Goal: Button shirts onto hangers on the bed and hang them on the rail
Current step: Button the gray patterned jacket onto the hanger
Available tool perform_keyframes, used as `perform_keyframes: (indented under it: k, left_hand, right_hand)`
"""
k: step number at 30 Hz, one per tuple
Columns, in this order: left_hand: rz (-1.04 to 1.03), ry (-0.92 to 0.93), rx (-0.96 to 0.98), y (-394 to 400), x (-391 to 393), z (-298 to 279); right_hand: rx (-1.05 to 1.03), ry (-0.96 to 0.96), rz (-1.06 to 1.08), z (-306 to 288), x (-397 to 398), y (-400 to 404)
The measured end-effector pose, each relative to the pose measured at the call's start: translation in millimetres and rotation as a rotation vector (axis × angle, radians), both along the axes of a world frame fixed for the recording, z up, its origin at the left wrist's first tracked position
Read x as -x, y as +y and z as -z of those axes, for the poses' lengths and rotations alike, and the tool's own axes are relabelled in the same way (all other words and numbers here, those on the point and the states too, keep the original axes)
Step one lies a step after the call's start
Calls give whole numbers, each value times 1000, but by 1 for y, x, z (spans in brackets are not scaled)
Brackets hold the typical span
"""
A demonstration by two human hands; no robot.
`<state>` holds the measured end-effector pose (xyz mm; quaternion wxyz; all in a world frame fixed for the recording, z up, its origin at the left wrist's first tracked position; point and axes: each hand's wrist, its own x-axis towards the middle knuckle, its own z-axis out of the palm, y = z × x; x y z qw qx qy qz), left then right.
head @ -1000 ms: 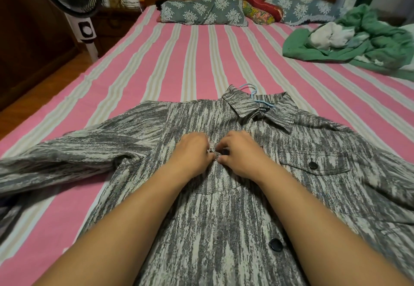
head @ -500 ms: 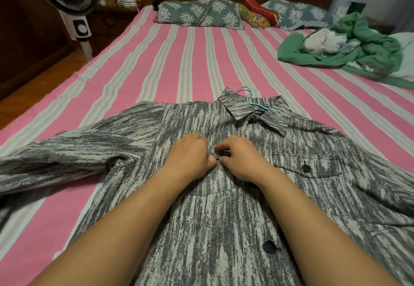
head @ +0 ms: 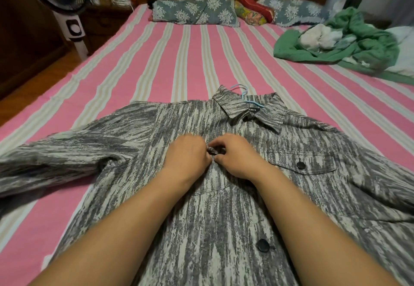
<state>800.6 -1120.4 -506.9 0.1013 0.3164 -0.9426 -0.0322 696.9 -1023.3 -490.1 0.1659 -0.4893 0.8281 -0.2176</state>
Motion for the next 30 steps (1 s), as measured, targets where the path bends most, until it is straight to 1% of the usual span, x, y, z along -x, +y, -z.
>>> perform_keyframes:
  k: [2,6,8,10,12,14,17,21,23,26,30]
  left_hand:
    - [36,10,-17,-3,-2,-2]
    - [205,2,-32,-14,-13,-5]
    - [254,27,-47,-18,-19,-4]
    - [228,100,-78,-18,-24,0]
    - [155,163,-136,-18,-25,4]
    - [106,182,-176,-16,-24,7]
    - [92,210,-142,-12,-24,10]
    - [103,265,-99,-8,-26,13]
    - [79,287,-144,-8,-27,13]
    - [-28,319,-249,-12,-29,12]
    - [-49,329,-246,-15,-31,13]
  right_hand:
    - [17,20,-4,1,0,-1]
    - [37,184,-37,8,-3,-5]
    - [47,208,-32,10,-4,-7]
    - [70,184,-32,10,-4,-7]
    - [86,149,-46,9,-2,-6]
    - [74,133,-70,9,-1,-6]
    - [67,175,-99,13,-4,-9]
    - [147,180,-63,17,-6,-11]
    - [180,224,-71,20,-9,-10]
    - [191,306,-123,22,-10,-11]
    - [185,421,-201,21,-3,-19]
